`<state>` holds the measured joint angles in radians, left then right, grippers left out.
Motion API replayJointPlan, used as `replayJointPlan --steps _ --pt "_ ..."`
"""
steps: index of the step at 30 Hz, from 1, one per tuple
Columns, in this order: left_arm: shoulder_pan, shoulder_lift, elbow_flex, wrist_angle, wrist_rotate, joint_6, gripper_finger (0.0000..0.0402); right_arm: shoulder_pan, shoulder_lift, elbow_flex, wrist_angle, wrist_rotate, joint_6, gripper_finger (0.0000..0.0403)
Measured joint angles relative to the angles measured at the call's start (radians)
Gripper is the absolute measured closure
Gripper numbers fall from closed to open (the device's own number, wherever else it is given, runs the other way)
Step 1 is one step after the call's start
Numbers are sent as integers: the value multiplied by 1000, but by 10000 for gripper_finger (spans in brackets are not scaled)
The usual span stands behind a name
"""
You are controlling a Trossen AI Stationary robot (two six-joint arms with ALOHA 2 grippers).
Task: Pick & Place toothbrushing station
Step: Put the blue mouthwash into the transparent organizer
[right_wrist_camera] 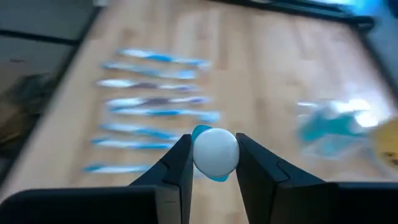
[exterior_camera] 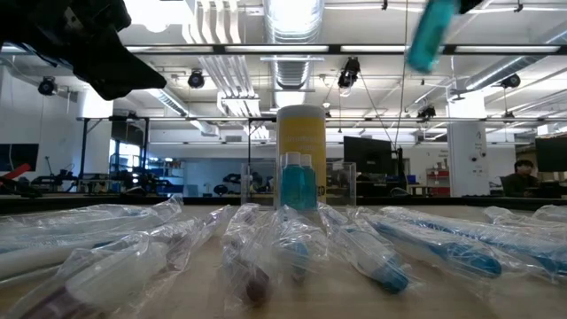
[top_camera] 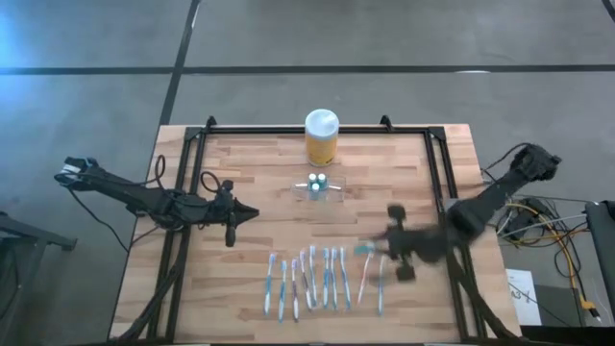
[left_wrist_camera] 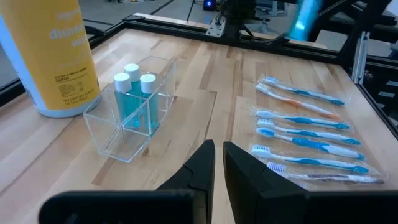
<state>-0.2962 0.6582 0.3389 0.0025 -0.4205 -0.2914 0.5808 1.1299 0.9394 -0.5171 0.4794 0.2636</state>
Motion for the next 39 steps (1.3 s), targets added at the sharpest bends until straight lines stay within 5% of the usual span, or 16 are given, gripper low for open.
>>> replayJointPlan --steps 9,14,25,39 --pt "0 0 -1 0 0 63 365 -572 15 47 53 -488 -424 318" --pt "0 0 -1 5 0 126 365 -763 158 162 -26 -598 -518 318" --pt "0 0 -1 4 0 89 365 -797 523 462 -181 -569 -692 318" --pt "0 0 -2 4 0 92 365 -802 550 533 -253 -573 -810 318"
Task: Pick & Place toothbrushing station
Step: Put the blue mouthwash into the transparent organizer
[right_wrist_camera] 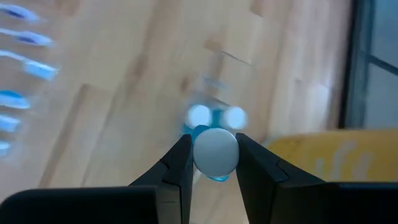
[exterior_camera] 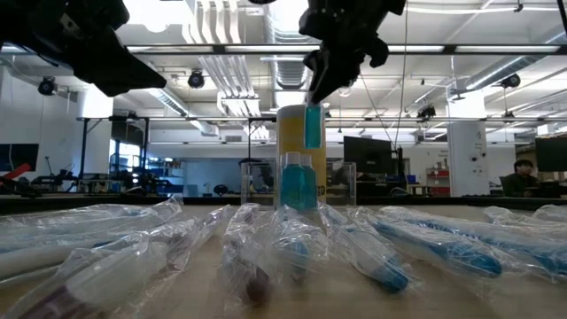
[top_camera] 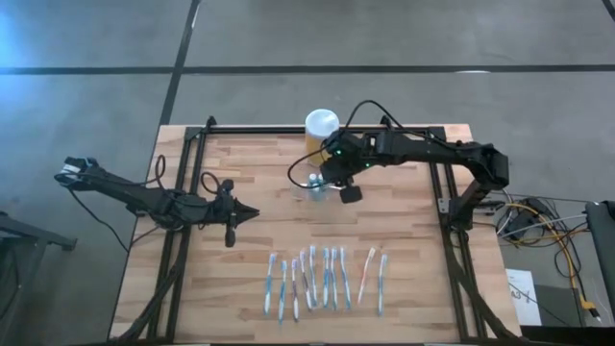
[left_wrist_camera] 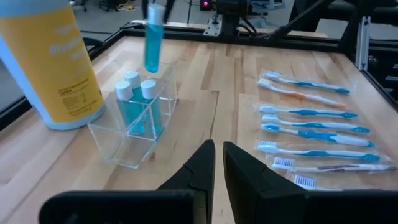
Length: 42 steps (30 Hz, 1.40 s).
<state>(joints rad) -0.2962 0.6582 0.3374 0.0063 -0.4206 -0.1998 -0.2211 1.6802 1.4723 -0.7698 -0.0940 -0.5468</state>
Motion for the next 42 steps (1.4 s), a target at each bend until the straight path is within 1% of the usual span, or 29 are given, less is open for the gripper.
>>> replayJointPlan --steps 2,5,11,15,42 --pt "0 0 0 0 0 12 365 0 0 -10 6 -35 -41 318" --pt "0 0 0 -1 0 14 365 -3 6 -14 31 -38 -58 318" --pt "0 0 0 -4 0 42 365 -20 14 -16 17 -39 -81 318" --pt "0 0 0 -3 0 43 365 -36 34 -16 22 -69 -91 318" --pt "0 0 0 -8 0 54 365 -74 203 -16 69 -65 -108 314"
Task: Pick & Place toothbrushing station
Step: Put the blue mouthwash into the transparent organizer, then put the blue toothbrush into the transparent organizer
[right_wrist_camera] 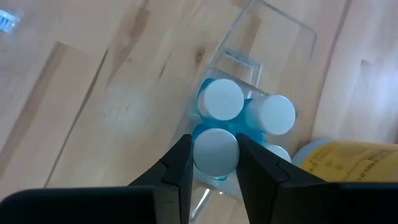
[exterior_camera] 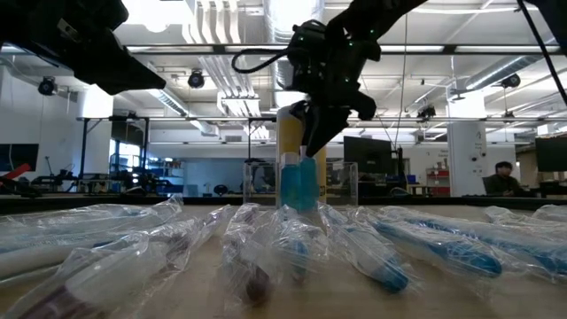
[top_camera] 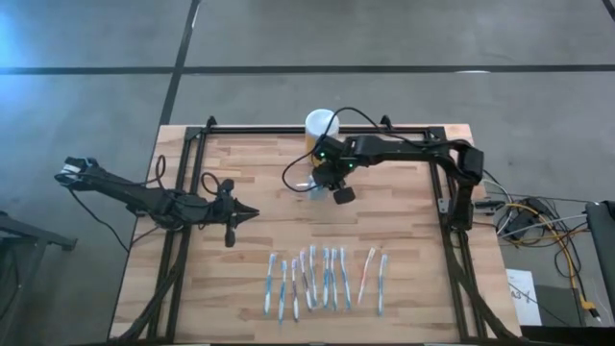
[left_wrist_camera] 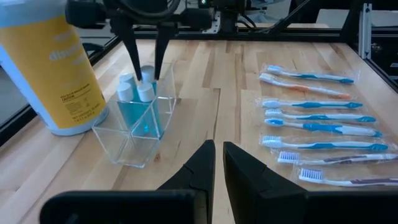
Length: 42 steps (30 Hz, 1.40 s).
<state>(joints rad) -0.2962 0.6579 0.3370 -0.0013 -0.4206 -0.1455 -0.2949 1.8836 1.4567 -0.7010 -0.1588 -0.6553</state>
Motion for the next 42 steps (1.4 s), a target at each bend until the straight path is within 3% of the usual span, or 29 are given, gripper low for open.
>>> replayJointPlan --steps 16,24,32,34,37,39,42 --pt "0 0 0 -3 0 11 365 -16 30 2 3 -10 9 307" --pt "0 0 0 -3 0 10 365 -18 5 18 -24 0 51 237" --pt "0 0 0 -3 0 6 365 -18 -20 139 -205 2 99 196" --pt "0 0 0 -13 1 -9 365 -18 -58 158 -228 -36 126 196" --pt "0 -1 0 -35 1 -41 365 -17 -156 139 -180 -204 149 205" --pt "0 -2 0 -55 2 -75 365 -9 -243 85 -72 -308 180 214" --pt "0 -2 0 -82 1 -162 365 15 -390 -59 132 -333 228 231"
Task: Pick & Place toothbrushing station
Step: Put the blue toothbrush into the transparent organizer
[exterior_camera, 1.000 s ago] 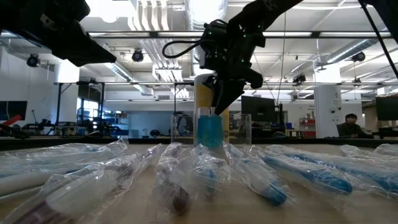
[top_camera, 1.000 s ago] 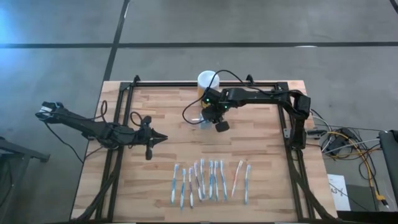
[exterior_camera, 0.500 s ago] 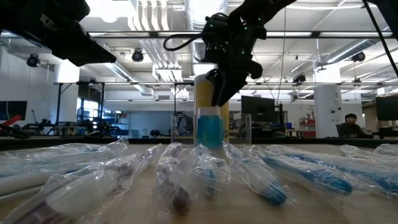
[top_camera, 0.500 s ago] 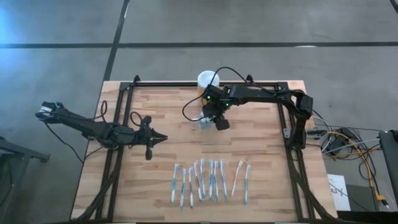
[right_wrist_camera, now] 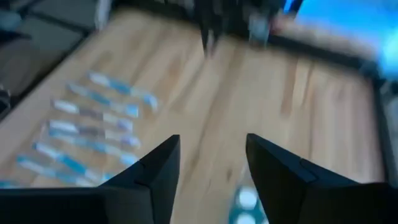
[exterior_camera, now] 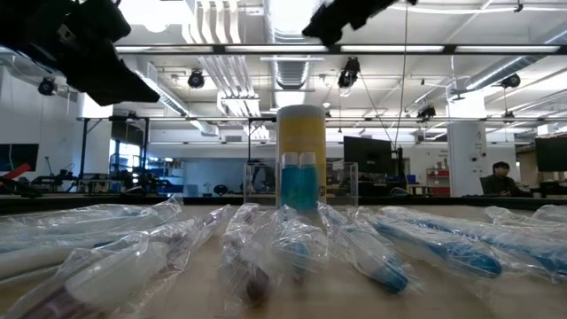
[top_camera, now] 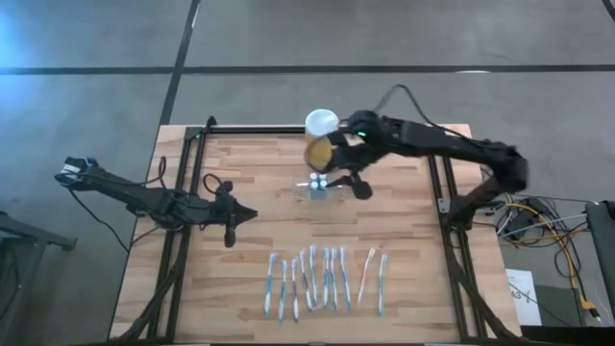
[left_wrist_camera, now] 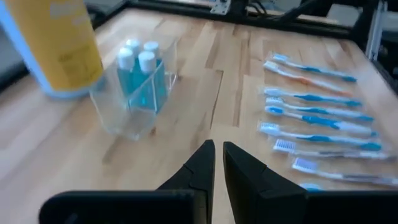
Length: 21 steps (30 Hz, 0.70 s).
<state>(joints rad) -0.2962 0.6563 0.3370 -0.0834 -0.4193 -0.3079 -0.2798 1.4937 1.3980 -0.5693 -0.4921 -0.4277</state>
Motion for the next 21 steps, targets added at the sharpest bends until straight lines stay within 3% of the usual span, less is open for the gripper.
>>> replayJointPlan --steps 4,10,16,21 --pt "0 1 0 -61 26 -138 365 10 -176 -237 224 -8 83 256" --pt "-3 43 0 -77 183 -241 390 10 -392 -594 550 -32 162 311" --pt "-35 148 21 -49 230 -318 395 9 -452 -808 747 -32 224 381" --pt "-53 265 73 -49 246 -377 398 9 -443 -906 828 -32 291 394"
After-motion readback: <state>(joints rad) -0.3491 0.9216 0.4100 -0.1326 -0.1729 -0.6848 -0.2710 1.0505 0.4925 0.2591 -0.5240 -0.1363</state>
